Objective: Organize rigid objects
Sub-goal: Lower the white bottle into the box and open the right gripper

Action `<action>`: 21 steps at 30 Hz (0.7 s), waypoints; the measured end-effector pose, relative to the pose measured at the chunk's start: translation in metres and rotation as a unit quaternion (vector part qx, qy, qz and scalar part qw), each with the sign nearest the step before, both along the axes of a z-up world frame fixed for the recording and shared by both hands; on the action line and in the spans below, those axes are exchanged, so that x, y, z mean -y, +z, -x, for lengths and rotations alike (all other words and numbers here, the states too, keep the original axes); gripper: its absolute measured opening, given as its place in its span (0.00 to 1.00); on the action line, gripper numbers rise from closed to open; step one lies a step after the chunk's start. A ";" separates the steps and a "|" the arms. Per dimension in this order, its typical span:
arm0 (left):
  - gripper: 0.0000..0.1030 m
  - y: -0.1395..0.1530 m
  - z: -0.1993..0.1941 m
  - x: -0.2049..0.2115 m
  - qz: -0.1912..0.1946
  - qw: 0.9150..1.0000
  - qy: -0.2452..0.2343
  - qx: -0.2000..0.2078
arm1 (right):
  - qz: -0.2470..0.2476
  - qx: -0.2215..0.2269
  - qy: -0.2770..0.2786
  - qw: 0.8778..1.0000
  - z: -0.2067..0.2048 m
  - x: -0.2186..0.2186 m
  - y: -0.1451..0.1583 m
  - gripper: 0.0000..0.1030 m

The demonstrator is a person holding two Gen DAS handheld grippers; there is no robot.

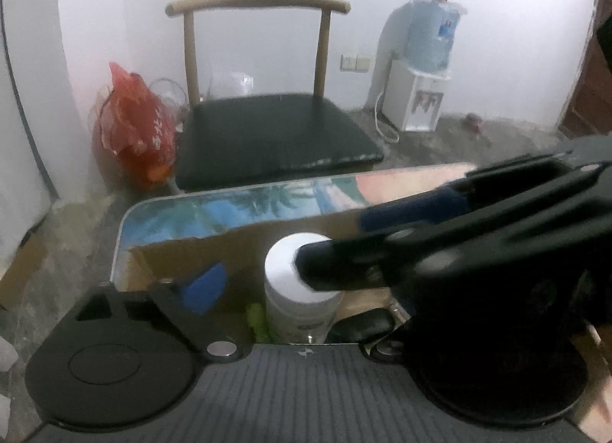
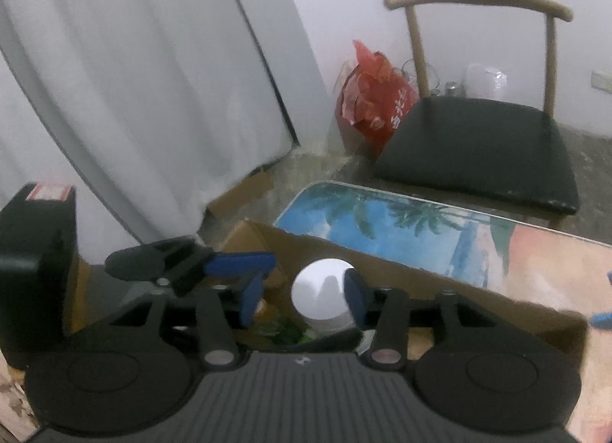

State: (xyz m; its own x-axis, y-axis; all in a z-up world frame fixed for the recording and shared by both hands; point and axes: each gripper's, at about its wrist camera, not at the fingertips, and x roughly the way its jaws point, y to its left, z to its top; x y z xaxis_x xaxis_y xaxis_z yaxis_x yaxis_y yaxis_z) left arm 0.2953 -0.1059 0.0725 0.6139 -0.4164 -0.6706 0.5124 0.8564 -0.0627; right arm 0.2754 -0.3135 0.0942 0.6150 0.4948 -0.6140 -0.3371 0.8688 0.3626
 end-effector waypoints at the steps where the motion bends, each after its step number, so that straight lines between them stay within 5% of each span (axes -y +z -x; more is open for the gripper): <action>1: 0.94 0.006 0.007 -0.004 0.008 1.000 0.000 0.005 | -0.007 0.003 -0.004 1.000 0.007 0.004 0.005 0.57; 6: 0.99 0.040 0.059 -0.030 0.042 0.998 -0.006 0.049 | -0.063 0.042 -0.026 0.997 0.068 0.031 0.036 0.72; 8: 1.00 0.052 0.088 -0.043 0.054 0.996 0.002 0.068 | -0.076 0.080 -0.041 0.993 0.104 0.040 0.048 0.96; 9: 1.00 0.055 0.100 -0.046 0.053 0.996 0.008 0.075 | -0.078 0.100 -0.052 0.991 0.122 0.044 0.052 1.00; 16: 1.00 0.052 0.165 -0.073 0.067 0.994 0.062 0.057 | -0.082 0.167 -0.131 0.974 0.221 0.049 0.044 1.00; 21: 1.00 0.039 0.182 -0.073 0.042 0.987 0.133 0.074 | -0.021 0.166 -0.206 0.964 0.244 0.034 0.018 1.00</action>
